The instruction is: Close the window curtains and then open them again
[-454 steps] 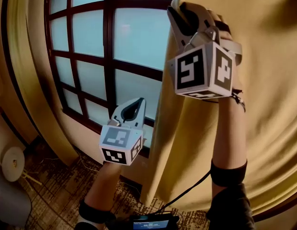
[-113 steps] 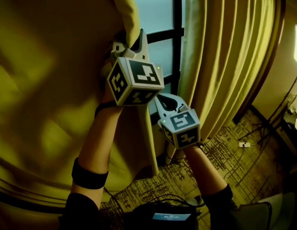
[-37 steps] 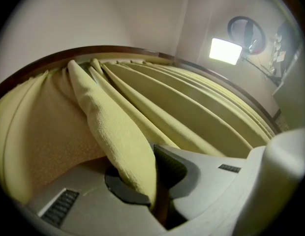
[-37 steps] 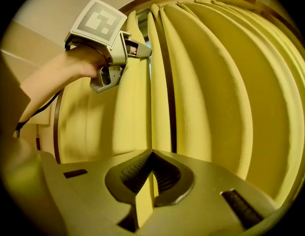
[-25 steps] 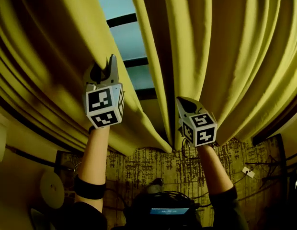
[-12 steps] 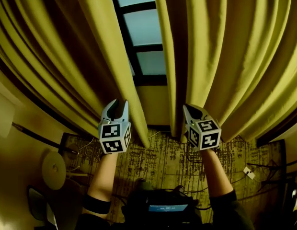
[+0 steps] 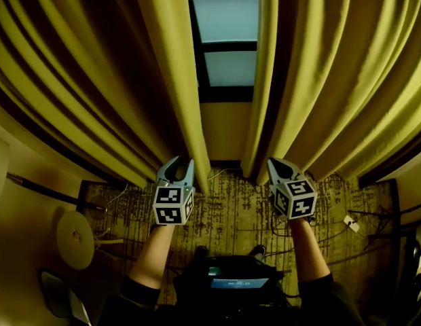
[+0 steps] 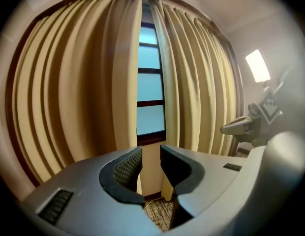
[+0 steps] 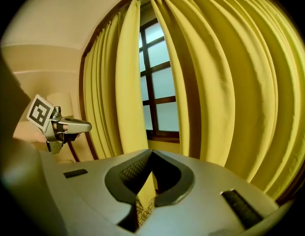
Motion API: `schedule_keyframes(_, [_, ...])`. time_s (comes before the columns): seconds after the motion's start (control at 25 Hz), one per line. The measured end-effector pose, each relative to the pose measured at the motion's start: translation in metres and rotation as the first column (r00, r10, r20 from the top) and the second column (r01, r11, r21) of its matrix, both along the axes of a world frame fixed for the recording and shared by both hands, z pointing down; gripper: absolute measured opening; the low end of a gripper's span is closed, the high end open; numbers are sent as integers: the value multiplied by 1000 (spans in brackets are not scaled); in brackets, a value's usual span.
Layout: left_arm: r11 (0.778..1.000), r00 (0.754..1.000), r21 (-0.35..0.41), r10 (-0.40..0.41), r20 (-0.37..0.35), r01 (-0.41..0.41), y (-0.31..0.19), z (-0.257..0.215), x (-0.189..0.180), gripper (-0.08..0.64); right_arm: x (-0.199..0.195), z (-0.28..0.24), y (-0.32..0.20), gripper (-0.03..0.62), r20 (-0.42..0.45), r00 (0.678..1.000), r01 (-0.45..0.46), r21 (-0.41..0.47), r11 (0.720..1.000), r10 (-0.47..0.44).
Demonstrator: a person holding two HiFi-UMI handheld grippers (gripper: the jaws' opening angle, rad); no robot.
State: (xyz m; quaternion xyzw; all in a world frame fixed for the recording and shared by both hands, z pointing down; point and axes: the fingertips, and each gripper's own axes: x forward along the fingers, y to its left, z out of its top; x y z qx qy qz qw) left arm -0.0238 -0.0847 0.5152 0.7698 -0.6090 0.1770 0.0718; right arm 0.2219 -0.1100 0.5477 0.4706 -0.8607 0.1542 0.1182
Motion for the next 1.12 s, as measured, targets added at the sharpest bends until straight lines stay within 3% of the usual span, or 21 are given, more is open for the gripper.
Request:
schedule_keyframes(0.32, [999, 998, -50, 4, -58, -7, 31, 30, -53, 64, -29, 26, 36, 15, -39, 998, -54, -66, 996, 51])
schedule_keyframes(0.56, [997, 998, -76, 17, -65, -21, 52, 40, -55, 6, -29, 37, 59, 15, -44, 996, -80, -79, 994, 77])
schedule_keyframes(1.12, [986, 987, -163, 12, -163, -39, 73, 67, -56, 3, -22, 63, 82, 15, -61, 993, -104, -131, 986, 96])
